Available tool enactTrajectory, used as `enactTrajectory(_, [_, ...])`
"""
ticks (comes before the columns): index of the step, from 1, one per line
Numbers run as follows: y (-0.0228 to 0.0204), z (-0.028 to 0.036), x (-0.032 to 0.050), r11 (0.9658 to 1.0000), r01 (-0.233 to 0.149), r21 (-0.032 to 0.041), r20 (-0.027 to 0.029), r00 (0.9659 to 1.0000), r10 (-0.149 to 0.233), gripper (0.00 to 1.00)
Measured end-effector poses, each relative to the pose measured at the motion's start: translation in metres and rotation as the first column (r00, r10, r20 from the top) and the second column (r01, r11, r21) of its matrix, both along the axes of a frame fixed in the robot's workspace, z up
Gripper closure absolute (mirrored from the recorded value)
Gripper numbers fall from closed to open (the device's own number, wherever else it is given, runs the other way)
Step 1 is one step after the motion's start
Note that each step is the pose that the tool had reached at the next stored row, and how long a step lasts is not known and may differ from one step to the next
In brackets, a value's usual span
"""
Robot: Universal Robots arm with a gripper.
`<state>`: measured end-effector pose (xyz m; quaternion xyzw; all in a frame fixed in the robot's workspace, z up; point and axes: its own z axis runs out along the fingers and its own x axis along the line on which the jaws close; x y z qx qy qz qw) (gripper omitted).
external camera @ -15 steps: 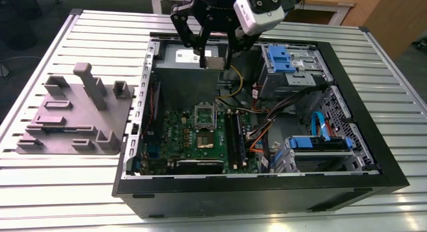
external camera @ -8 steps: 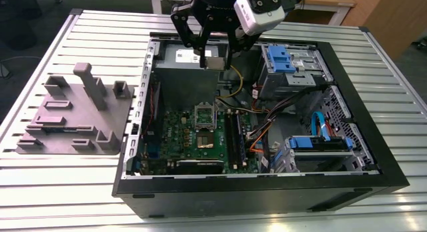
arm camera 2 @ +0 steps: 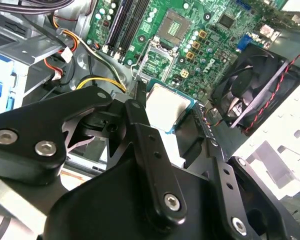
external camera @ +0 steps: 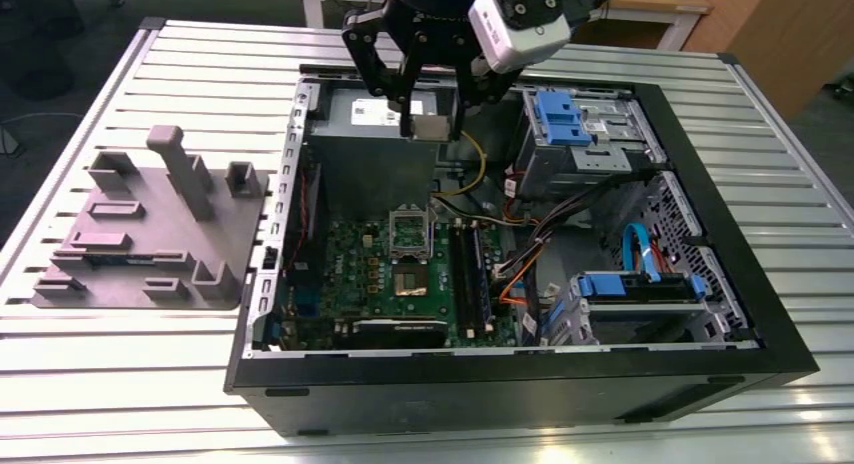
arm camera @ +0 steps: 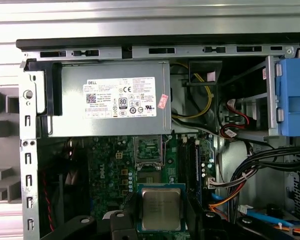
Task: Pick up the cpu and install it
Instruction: 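Place the cpu into insertion slot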
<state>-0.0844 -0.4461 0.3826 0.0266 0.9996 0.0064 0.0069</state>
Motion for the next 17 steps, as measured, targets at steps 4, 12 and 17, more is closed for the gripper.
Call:
enactTrajectory(4, [-0.0097,-0.0106,0.0037,1.0000,0.000,0.0001,0.0004,1.0000,0.000,0.53])
enactTrajectory(12, [-0.0112,-0.0248,0.0137,1.0000,0.000,-0.0002,-0.0006,1.0000,0.000,0.53])
enactTrajectory(17, [-0.0112,-0.0254,0.0137,1.0000,0.000,-0.0002,-0.0012,1.0000,0.000,0.53])
